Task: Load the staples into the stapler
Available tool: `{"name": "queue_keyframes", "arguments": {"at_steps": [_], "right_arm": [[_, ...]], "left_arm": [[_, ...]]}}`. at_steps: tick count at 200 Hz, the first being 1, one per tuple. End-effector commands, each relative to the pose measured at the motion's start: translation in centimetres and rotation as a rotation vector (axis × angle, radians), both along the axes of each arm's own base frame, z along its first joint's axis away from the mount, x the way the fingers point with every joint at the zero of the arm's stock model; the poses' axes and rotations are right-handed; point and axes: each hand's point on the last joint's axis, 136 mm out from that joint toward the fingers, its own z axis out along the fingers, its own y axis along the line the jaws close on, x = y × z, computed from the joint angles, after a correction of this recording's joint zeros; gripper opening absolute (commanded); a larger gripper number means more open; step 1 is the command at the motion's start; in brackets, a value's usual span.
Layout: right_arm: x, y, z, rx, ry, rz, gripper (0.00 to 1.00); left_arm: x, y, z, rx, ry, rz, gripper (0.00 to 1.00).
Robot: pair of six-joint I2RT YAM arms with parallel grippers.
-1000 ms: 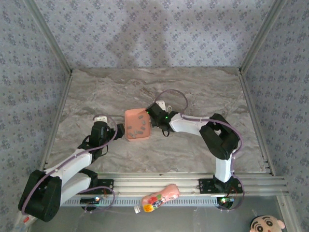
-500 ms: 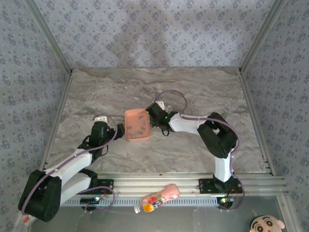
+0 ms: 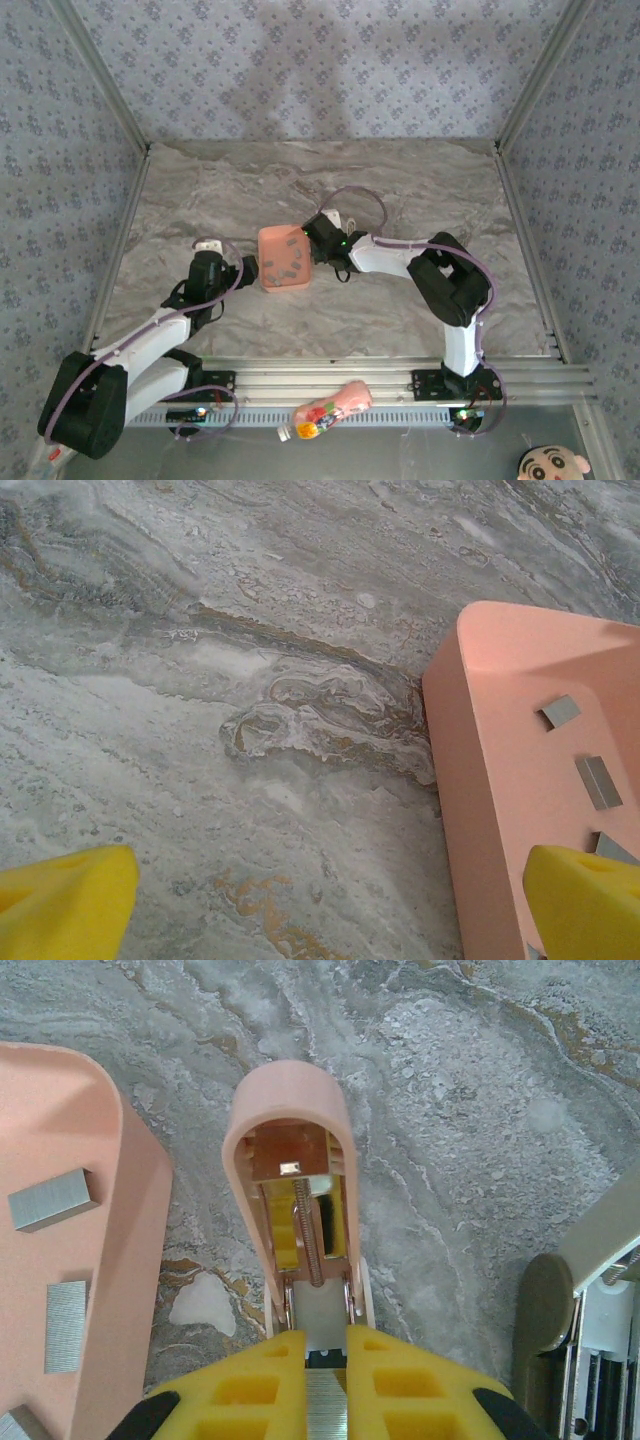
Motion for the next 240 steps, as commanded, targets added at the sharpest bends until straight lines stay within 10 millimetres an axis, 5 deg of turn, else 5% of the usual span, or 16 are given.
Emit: {"name": "queue_keyframes", "arguments": {"at_steps": [1,89,240], "right_arm": [[0.1,-0.2,0.4,-0.032,-0.019,0.006,0.14],[1.0,0.8,1.1,-0.008,-0.039,0.01,0.14],[0.4,-0.6,-0.7,-0.078,-0.005,0.004,0.14]], "left_arm": [[0.7,-0.4,1.3,-0.002,-0.033,-0.011,0.98],[0.7,-0.4,1.3,0.001,-0.036,-0.011,0.98],[0.9,-0.7,1.3,-0.005,-0.032,-0.015,0.98]]}}
